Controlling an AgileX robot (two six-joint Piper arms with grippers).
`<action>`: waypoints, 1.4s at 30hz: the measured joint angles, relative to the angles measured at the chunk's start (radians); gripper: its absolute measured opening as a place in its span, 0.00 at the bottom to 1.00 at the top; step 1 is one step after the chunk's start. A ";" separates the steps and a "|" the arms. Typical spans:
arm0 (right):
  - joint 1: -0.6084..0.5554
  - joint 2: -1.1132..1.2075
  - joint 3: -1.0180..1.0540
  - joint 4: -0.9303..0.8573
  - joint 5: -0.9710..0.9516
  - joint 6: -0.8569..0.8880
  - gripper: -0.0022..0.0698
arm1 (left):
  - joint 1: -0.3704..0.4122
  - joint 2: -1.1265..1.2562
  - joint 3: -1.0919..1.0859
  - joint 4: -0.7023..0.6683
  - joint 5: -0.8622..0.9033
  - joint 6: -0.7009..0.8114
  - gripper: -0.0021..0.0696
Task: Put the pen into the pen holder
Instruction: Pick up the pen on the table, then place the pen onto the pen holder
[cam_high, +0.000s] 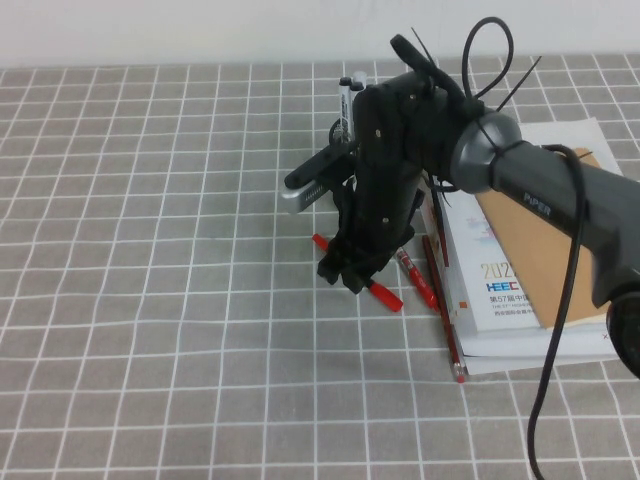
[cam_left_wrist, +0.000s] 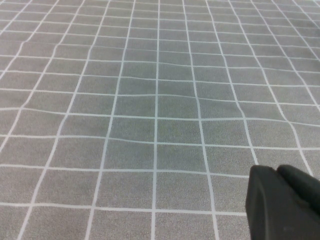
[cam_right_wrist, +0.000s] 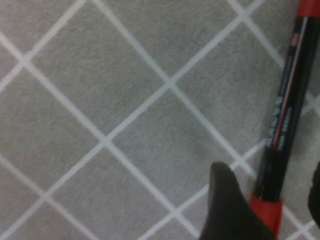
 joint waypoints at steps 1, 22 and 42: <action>0.000 0.005 -0.004 -0.005 0.000 0.000 0.44 | 0.000 0.000 0.000 0.000 0.000 0.000 0.02; 0.002 0.012 -0.015 -0.015 0.000 0.019 0.11 | 0.000 0.000 0.000 0.000 0.000 0.000 0.02; 0.009 -0.548 0.840 -0.100 -1.320 0.476 0.11 | 0.000 0.000 0.000 0.000 0.000 0.000 0.02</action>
